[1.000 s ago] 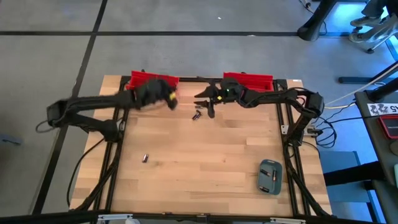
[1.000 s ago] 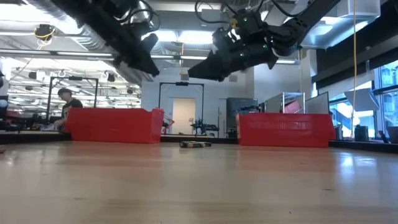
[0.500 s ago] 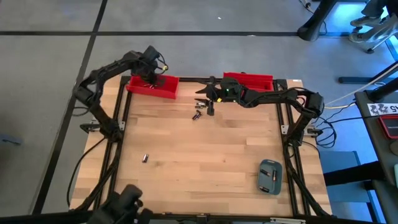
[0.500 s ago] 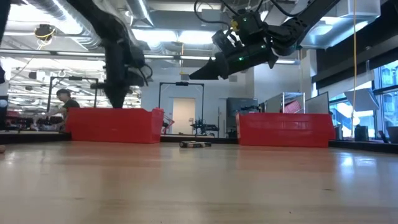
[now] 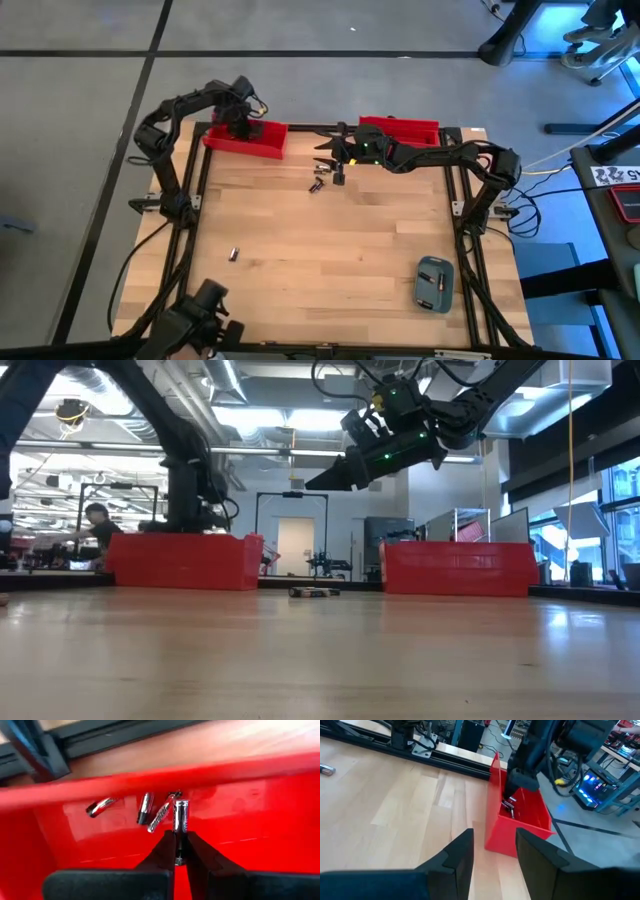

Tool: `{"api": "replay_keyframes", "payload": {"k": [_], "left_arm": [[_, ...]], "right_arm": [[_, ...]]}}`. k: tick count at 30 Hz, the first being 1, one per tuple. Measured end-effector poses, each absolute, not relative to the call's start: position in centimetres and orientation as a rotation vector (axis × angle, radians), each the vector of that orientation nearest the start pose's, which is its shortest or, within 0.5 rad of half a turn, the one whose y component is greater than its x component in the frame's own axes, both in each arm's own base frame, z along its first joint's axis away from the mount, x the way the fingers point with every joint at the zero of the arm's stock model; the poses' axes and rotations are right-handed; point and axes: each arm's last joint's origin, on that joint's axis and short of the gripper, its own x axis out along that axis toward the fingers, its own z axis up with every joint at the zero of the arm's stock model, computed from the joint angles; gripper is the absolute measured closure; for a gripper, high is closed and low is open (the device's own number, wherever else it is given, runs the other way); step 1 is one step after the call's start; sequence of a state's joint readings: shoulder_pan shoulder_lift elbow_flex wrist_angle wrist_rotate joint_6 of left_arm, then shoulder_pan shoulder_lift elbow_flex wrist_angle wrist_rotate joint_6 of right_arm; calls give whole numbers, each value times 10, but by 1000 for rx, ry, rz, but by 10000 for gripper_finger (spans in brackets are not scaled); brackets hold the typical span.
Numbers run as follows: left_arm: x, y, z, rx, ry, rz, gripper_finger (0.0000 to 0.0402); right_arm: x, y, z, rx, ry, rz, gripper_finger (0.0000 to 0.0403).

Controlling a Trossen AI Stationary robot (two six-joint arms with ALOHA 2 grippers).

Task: Sort batteries
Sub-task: Put the small silver battery into the left red bin

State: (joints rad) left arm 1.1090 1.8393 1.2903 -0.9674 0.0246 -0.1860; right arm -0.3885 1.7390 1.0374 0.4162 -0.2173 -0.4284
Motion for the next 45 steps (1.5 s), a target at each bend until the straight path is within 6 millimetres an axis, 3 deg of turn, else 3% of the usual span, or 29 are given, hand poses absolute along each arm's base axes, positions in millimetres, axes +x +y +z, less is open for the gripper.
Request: {"api": "replay_keyframes", "payload": {"k": [16, 25, 32, 37, 45], "left_arm": [[155, 310, 172, -965, 1235, 998, 369], [156, 311, 177, -933, 1198, 998, 301], [153, 301, 211, -903, 1099, 961, 261], [146, 284, 247, -849, 1022, 971, 259], [152, 243, 308, -630, 814, 922, 259]], "right_arm": [[356, -139, 224, -336, 313, -107, 257], [355, -140, 221, -334, 346, -142, 257], [350, -142, 218, -323, 422, -173, 257], [350, -146, 219, -245, 558, -35, 257], [385, -159, 207, -144, 752, -46, 257]]}}
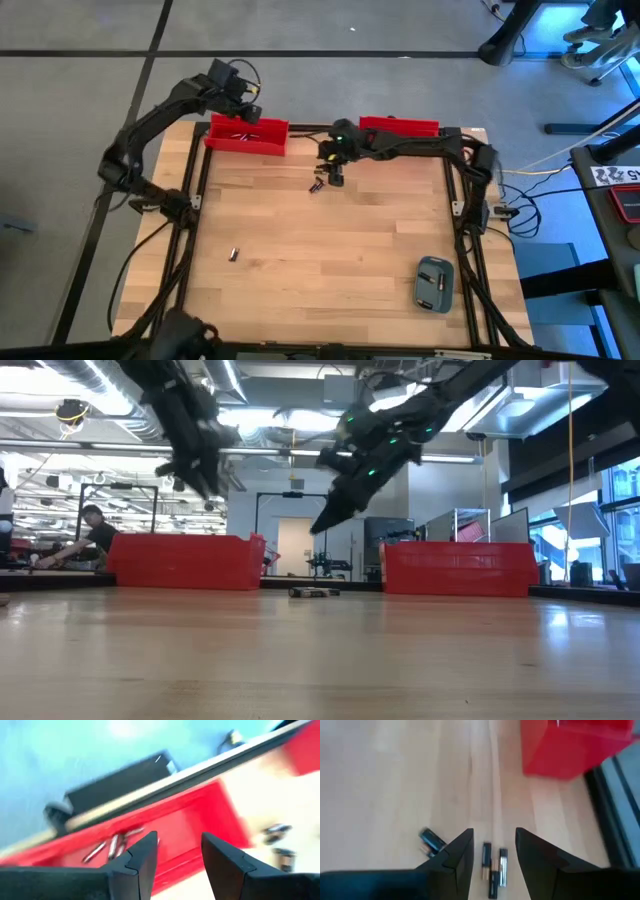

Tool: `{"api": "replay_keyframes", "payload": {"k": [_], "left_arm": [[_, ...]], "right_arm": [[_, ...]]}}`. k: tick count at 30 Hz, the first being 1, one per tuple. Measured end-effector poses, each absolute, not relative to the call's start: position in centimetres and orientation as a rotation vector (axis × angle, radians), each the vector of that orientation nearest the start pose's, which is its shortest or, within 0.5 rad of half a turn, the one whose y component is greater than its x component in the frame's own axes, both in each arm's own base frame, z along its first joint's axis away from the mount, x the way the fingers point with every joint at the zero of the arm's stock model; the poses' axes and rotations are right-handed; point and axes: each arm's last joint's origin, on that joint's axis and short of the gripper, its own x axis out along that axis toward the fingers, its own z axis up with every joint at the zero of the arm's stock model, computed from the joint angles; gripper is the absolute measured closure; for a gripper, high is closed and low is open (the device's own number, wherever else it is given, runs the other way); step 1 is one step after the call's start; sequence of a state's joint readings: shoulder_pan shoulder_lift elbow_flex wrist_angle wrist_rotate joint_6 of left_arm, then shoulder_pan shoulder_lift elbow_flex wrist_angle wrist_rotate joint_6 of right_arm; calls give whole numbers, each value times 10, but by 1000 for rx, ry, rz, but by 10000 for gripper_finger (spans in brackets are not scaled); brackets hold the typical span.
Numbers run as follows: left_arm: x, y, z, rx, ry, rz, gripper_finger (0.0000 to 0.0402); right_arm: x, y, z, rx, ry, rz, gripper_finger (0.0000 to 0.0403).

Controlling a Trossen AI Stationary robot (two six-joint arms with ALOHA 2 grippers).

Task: Sort batteries
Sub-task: Put the small silver battery into the left red bin

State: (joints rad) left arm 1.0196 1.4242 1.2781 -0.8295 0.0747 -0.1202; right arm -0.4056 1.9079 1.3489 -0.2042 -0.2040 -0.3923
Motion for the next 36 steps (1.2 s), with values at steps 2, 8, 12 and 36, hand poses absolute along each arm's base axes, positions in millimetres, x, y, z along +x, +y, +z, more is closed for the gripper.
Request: {"api": "replay_keyframes", "payload": {"k": [2, 8, 12, 36], "left_arm": [[158, 229, 317, -554, 753, 888, 259], [174, 189, 323, -404, 605, 775, 259], [182, 171, 313, -377, 563, 735, 259], [187, 152, 273, -378, 608, 736, 259]], "right_arm": [[394, -163, 198, -131, 828, -58, 256], [417, -175, 187, -86, 925, -65, 228], [424, -179, 175, -84, 980, -107, 211], [369, -200, 172, 75, 1154, -157, 210]]}}
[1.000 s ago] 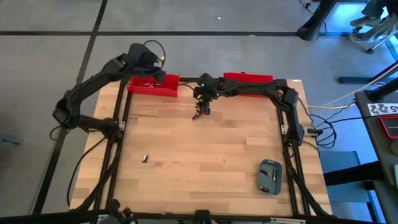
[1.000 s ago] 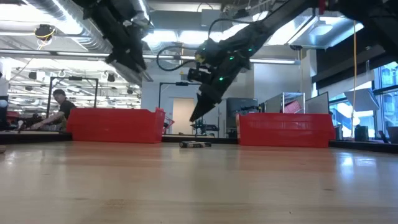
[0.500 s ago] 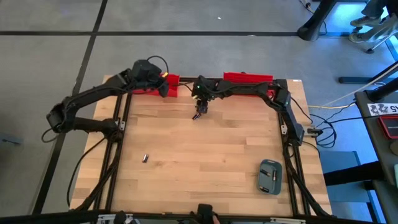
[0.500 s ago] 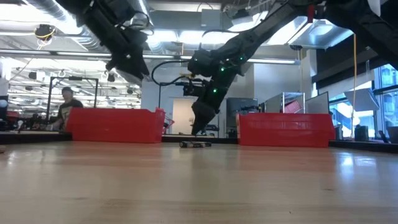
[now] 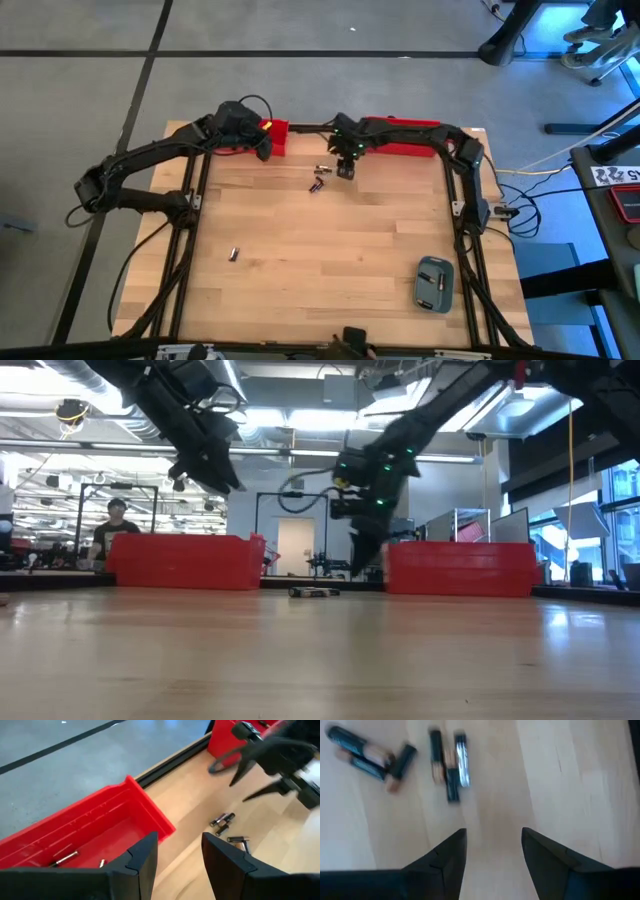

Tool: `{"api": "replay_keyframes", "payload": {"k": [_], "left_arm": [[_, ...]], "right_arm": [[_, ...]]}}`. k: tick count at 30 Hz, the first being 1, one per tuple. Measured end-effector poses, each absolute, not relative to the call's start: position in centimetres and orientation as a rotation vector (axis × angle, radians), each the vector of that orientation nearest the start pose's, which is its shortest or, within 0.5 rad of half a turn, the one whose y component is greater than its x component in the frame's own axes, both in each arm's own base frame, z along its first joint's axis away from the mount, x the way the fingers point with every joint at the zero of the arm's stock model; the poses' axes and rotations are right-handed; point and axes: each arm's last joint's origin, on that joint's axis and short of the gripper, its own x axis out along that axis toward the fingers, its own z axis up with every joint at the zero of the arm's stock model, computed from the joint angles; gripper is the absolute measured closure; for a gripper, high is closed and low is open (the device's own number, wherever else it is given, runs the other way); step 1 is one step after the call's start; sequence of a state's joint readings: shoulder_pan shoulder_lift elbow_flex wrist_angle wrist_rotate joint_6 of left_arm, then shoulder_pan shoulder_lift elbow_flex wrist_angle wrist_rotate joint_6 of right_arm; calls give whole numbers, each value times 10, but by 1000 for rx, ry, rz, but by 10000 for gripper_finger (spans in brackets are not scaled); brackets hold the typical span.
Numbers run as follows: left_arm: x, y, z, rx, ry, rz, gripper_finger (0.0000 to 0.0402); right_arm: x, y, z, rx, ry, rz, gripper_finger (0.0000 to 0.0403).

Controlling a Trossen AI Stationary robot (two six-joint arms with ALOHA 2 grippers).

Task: Sort batteries
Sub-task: Put the small silver battery into the left red bin

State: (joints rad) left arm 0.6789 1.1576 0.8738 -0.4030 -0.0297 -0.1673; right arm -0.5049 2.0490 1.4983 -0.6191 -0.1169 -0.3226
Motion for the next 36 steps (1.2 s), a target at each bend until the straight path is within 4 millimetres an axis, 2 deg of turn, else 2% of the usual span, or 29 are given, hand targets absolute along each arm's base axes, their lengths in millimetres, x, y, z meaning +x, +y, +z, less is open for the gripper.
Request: {"api": "replay_keyframes", "payload": {"k": [3, 7, 11, 15, 23, 31, 36], "left_arm": [[191, 147, 273, -355, 616, 717, 259], [195, 141, 273, -323, 622, 720, 259], [199, 137, 274, -300, 625, 729, 259], [203, 133, 275, -286, 604, 712, 259], [206, 130, 277, -270, 581, 705, 259], [206, 131, 277, -264, 583, 740, 259], [207, 129, 277, -276, 581, 737, 259]], "right_arm": [[349, -198, 164, 87, 1132, -173, 210], [329, -186, 149, 60, 1040, -173, 210], [323, -181, 145, 10, 879, -193, 210], [327, -181, 143, 6, 775, -145, 210], [343, -190, 163, -18, 678, -158, 210], [369, -204, 162, -25, 803, -95, 210], [363, -200, 156, 6, 904, -43, 210]]}}
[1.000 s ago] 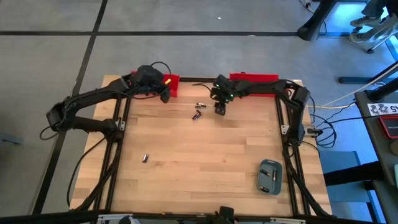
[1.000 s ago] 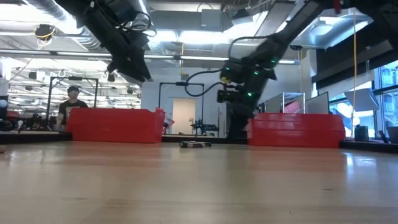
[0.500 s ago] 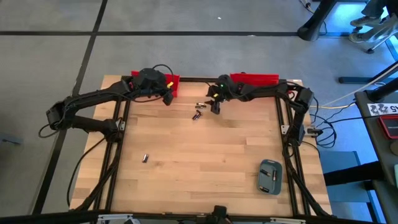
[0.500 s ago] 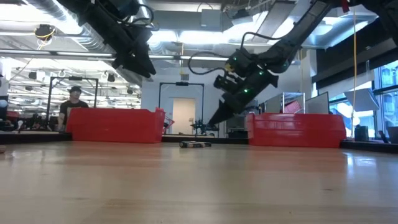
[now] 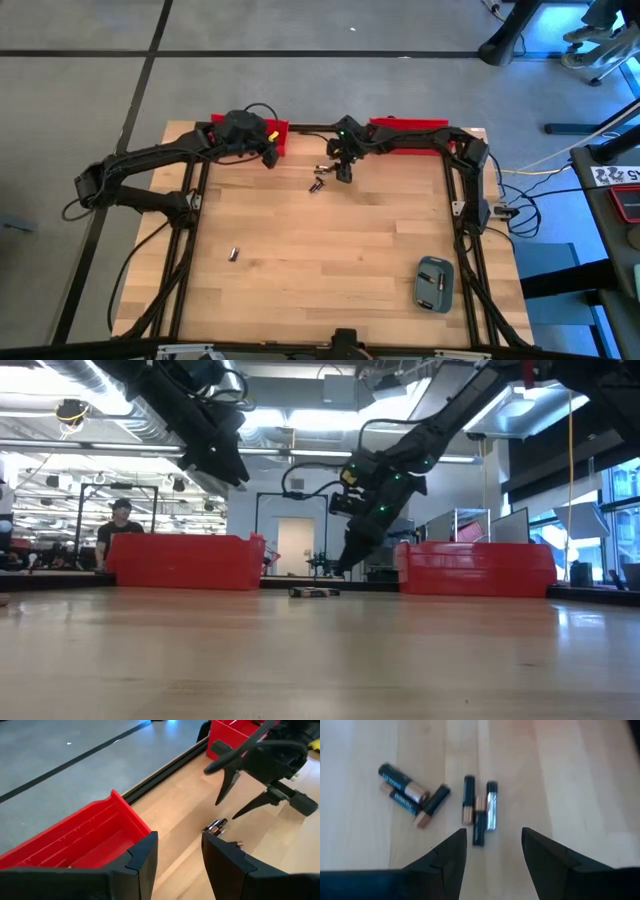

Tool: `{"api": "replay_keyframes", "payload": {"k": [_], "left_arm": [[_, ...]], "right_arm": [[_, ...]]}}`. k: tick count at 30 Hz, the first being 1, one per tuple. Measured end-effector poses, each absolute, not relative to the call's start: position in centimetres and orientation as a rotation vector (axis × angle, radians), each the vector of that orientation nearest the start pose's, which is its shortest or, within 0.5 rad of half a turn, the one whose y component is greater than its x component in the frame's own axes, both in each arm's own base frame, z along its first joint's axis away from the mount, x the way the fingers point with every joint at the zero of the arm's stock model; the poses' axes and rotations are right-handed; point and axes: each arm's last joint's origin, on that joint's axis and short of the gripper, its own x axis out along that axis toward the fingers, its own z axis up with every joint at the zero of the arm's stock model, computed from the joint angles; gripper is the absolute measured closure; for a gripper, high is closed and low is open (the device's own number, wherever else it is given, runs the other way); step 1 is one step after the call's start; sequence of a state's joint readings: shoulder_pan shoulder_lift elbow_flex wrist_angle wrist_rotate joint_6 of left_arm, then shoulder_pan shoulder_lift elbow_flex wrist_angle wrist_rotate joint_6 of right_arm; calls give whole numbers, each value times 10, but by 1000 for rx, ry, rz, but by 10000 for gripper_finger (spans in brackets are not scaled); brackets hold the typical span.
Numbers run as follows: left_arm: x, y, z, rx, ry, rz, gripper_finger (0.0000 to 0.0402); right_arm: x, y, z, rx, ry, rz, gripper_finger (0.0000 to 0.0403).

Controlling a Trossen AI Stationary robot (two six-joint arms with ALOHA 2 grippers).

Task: Sort batteries
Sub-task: Put the small silver battery into the left red bin

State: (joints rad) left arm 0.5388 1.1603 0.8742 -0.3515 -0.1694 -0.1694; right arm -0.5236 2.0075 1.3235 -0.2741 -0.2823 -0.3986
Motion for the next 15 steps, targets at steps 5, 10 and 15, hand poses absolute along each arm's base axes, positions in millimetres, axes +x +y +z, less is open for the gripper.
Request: {"api": "replay_keyframes", "payload": {"k": [5, 10, 15], "left_arm": [[208, 128, 277, -274, 581, 729, 259], [208, 128, 277, -273, 581, 729, 259], [208, 128, 277, -272, 580, 728, 259]], "right_arm": [[358, -198, 145, 3, 903, -43, 216], [362, -195, 140, -10, 884, -39, 254], [364, -192, 129, -9, 921, -41, 293]]}}
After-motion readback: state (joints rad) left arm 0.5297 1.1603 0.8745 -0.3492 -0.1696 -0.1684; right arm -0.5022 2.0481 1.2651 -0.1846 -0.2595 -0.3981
